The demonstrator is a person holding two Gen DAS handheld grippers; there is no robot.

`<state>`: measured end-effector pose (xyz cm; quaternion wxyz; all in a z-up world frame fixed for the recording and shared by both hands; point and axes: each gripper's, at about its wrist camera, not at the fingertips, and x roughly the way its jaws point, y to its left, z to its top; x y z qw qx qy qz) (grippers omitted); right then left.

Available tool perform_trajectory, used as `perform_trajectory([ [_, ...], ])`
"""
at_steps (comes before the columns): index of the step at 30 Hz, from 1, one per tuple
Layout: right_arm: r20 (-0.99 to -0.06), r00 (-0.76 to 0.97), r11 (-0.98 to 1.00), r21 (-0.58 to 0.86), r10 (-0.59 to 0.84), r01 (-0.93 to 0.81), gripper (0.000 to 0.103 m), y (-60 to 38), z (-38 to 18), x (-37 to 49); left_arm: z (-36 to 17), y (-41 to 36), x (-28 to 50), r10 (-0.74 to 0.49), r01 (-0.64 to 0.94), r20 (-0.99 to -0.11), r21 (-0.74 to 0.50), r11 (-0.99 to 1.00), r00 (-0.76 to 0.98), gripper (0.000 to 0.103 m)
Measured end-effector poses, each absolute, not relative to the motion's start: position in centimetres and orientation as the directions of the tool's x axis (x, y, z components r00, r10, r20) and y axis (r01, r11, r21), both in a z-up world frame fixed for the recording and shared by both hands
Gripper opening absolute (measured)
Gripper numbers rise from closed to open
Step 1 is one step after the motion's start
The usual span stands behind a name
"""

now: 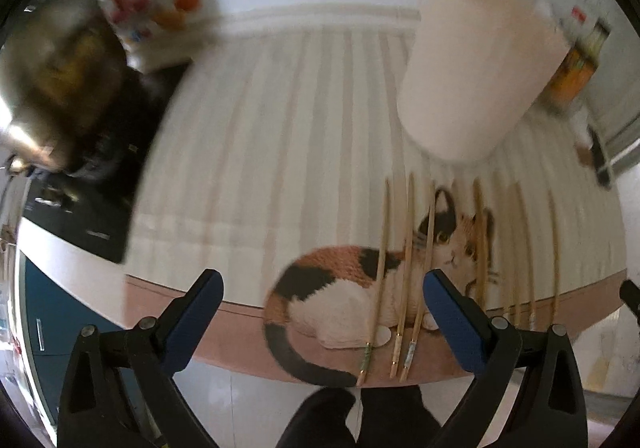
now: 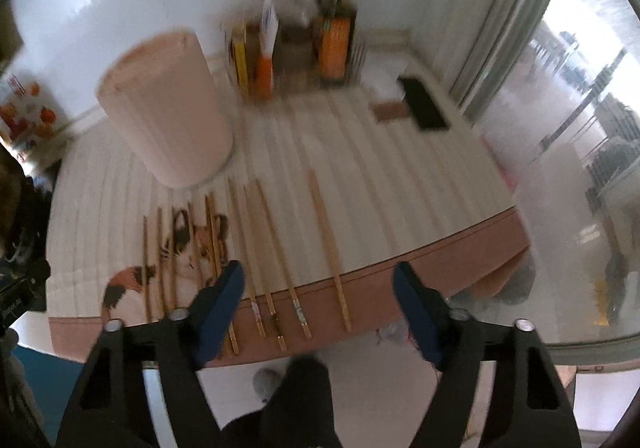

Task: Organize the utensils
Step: 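Lower the left tool onto a wooden chopstick and close it while the right tool grasps another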

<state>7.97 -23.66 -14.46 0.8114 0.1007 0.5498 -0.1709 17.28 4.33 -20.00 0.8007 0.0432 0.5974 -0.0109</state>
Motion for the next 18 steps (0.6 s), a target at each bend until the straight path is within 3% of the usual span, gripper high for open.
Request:
perform_trajectory([
  [2, -0.941, 0.313, 0.93, -0.003, -0.127, 0.368, 0.065, -24.1, -16.6, 9.1, -22.7, 3.3, 18.1, 0.045, 0.083, -0.973, 0.066, 0.994, 0.227, 0.071],
  [5, -0.961, 0.265, 0.941, 0.017, -0.077, 0.338, 0.058, -25.0, -20.1, 11.2, -26.5, 2.1, 19.3, 0.031, 0.083, -0.991, 0.042, 0.996, 0.13, 0.056],
  [11, -0.988, 0.157, 0.957, 0.05, 0.005, 0.287, 0.055, -26.3, -26.2, 15.3, -31.6, -0.1, 20.7, 0.084, 0.107, -0.996, 0.085, 0.991, 0.023, 0.053],
  [15, -0.994, 0.098, 0.968, 0.067, 0.044, 0.242, 0.055, -25.8, -28.9, 17.6, -31.9, -0.4, 21.0, 0.089, 0.096, -0.996, 0.091, 0.991, 0.026, 0.052],
  [18, -0.997, 0.062, 0.978, 0.046, 0.035, 0.202, 0.055, -24.9, -30.3, 18.8, -31.8, -0.7, 21.3, 0.045, 0.084, -0.999, 0.047, 0.995, 0.025, 0.032],
])
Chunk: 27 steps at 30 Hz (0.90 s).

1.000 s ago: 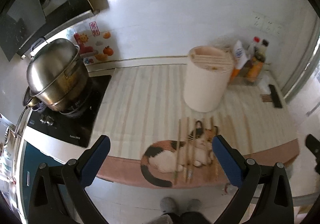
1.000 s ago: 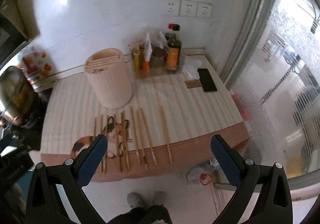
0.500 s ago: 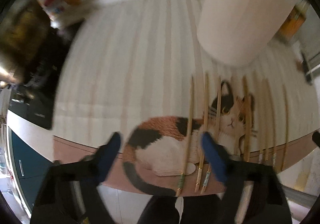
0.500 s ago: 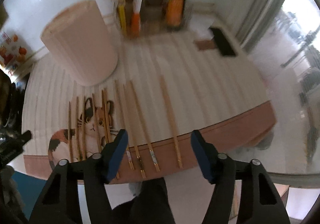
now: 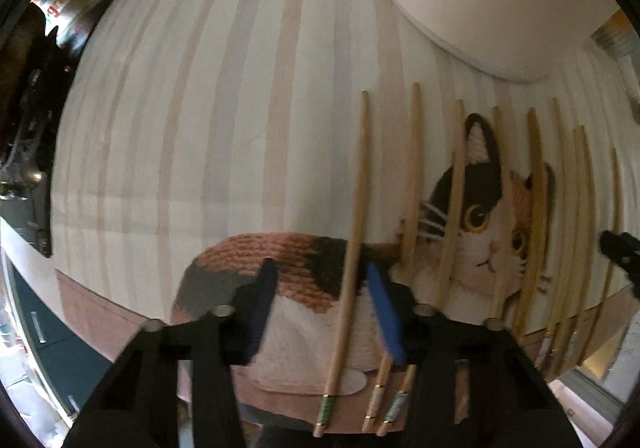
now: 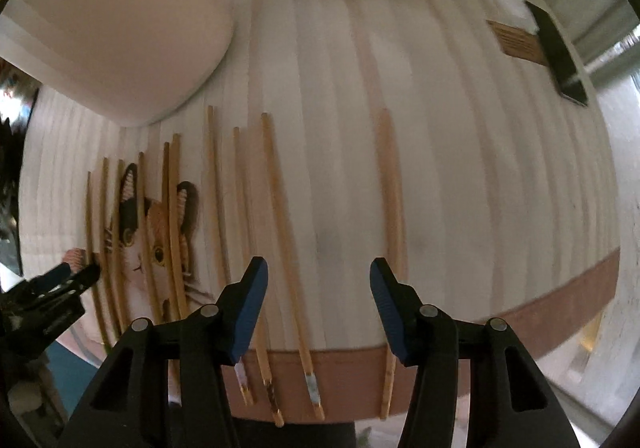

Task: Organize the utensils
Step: 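Lower the left tool onto a wooden chopstick and close it while the right tool grasps another, then lift the held chopsticks with both tools and carry them toward the pink holder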

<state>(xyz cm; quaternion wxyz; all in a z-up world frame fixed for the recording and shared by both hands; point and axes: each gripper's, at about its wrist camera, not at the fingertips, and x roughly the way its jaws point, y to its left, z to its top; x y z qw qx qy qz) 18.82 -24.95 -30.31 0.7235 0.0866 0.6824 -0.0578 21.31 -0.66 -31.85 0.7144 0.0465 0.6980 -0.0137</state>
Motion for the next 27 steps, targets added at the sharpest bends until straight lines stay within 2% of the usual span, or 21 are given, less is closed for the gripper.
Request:
perform_trajectory([
  [2, -0.999, 0.041, 0.983, 0.035, 0.028, 0.181, 0.055, -24.3, -31.0, 19.3, -31.8, -0.8, 21.6, 0.043, 0.077, -0.999, 0.045, 0.996, 0.024, 0.006],
  [4, -1.0, 0.019, 0.988, 0.002, -0.001, 0.153, 0.055, -23.6, -31.8, 20.0, -31.9, -0.6, 21.8, 0.051, 0.065, -0.998, 0.053, 0.996, 0.027, 0.005],
  [7, -1.0, -0.003, 0.99, -0.018, -0.018, 0.14, 0.041, -22.9, -32.6, 20.3, -31.9, 0.3, 22.2, 0.074, 0.06, -0.997, 0.076, 0.995, 0.033, 0.004],
  [10, -1.0, 0.007, 0.991, -0.023, -0.024, 0.13, 0.019, -22.1, -32.8, 20.2, -31.8, 1.2, 22.5, 0.077, 0.046, -0.996, 0.078, 0.996, 0.036, 0.004],
  [11, -1.0, 0.006, 0.991, -0.03, -0.031, 0.129, 0.009, -21.9, -33.2, 20.2, -31.8, 1.3, 22.7, 0.075, 0.042, -0.996, 0.077, 0.996, 0.037, 0.004],
  [17, -0.998, -0.042, 0.989, -0.056, -0.051, 0.136, 0.007, -19.9, -33.9, 18.6, -31.2, 4.8, 24.0, 0.052, 0.041, -0.998, 0.052, 0.998, 0.018, 0.005],
  [27, -0.998, -0.061, 0.985, -0.041, -0.031, 0.169, 0.008, -21.2, -34.1, 17.2, -31.7, 4.3, 24.7, 0.065, 0.086, -0.998, 0.064, 0.994, -0.014, 0.005],
])
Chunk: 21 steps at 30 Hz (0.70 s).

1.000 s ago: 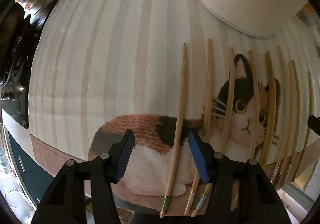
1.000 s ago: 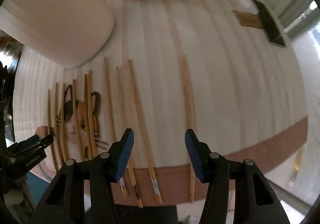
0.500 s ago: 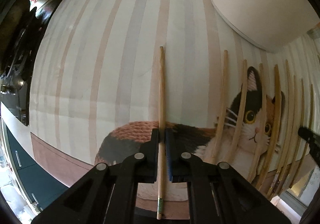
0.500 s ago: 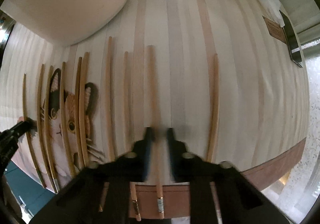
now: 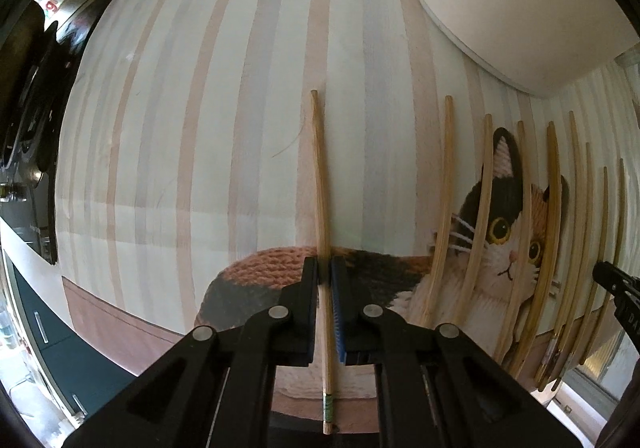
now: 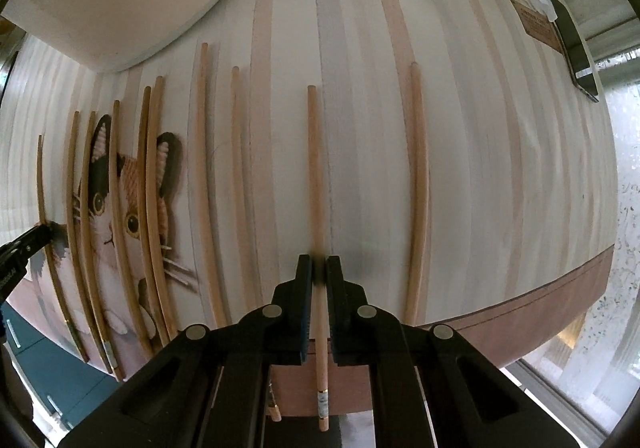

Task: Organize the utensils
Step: 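Lift the held chopsticks with both tools and carry them toward the pink holder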

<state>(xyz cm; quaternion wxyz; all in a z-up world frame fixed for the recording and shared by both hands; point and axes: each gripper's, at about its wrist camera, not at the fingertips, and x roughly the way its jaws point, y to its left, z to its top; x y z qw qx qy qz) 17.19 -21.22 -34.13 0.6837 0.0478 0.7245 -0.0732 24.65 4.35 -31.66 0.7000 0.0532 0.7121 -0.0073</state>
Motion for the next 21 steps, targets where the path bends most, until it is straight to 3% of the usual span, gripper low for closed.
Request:
perform_trajectory([
  [11, -0.994, -0.073, 0.987, -0.093, -0.084, 0.134, 0.009, -19.6, -34.7, 18.7, -31.3, 2.2, 24.4, 0.117, 0.089, -0.992, 0.121, 0.989, 0.05, 0.004],
  [21, -0.998, 0.03, 0.974, -0.042, -0.05, 0.221, 0.007, -19.4, -32.3, 17.9, -23.8, 1.9, 24.7, 0.143, 0.044, -0.953, 0.16, 0.986, 0.269, 0.004],
])
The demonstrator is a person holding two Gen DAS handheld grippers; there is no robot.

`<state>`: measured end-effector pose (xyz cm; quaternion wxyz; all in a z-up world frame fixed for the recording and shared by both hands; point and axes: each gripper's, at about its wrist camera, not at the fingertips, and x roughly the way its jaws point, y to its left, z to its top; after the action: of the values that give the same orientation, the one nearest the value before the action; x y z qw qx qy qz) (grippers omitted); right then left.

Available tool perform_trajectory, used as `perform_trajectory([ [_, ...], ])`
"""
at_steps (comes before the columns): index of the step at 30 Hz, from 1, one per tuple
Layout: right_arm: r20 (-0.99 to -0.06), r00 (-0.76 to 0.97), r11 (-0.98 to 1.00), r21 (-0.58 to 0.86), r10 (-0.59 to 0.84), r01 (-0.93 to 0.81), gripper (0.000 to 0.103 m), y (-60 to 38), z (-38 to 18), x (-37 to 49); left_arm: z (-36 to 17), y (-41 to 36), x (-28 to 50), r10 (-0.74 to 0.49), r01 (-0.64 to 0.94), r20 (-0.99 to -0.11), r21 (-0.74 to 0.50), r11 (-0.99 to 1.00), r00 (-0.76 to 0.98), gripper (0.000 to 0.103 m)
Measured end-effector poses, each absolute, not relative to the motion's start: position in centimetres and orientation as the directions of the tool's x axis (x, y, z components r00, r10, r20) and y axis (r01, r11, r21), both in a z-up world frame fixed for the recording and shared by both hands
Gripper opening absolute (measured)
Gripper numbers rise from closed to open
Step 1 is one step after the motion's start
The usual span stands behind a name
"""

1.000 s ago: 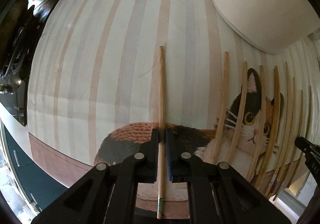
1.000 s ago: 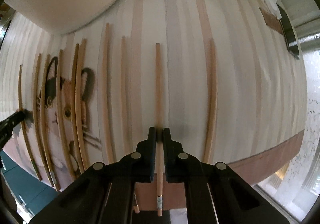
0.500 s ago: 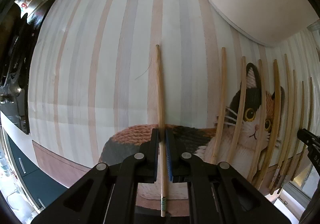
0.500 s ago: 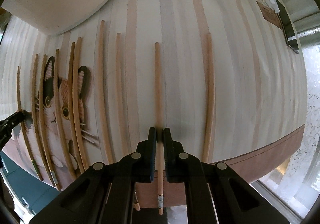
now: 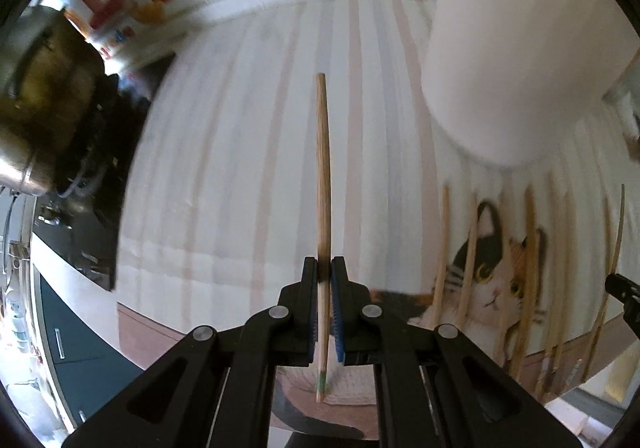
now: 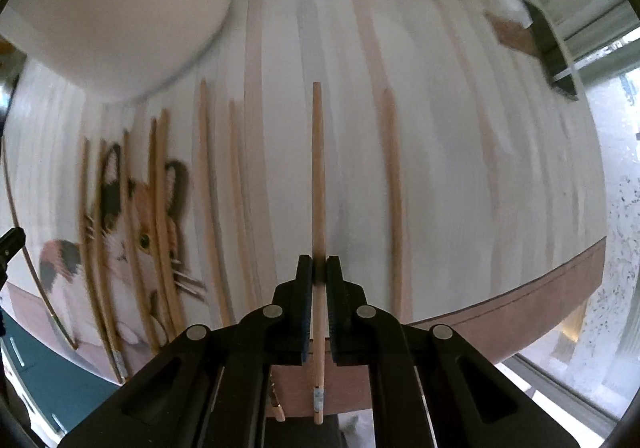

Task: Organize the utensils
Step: 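Lift the held chopsticks with both tools and carry them toward the pink holder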

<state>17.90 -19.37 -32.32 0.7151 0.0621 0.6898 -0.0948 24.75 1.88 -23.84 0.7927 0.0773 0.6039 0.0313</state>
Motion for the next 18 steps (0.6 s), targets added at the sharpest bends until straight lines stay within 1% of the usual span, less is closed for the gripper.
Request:
perform_trajectory([
  [6, -0.987, 0.155, 0.971, -0.009, -0.048, 0.238, 0.007, -18.2, -28.0, 18.3, -18.4, 2.2, 24.3, 0.127, 0.008, -0.911, 0.141, 0.99, 0.392, 0.004],
  [10, -0.972, 0.231, 0.971, 0.019, -0.038, 0.238, 0.007, -17.4, -24.8, 18.2, -15.2, 2.6, 24.6, 0.095, -0.006, -0.887, 0.104, 0.995, 0.451, 0.004],
  [11, -0.969, 0.244, 0.971, 0.027, -0.032, 0.236, 0.007, -19.0, -23.8, 17.7, -14.5, 2.6, 24.6, 0.089, -0.009, -0.882, 0.096, 0.995, 0.463, 0.004],
  [18, -0.928, 0.372, 0.968, 0.088, -0.006, 0.234, 0.007, -19.9, -18.6, 18.2, -9.2, 2.6, 25.0, 0.022, -0.02, -0.832, 0.014, 1.0, 0.554, 0.004],
])
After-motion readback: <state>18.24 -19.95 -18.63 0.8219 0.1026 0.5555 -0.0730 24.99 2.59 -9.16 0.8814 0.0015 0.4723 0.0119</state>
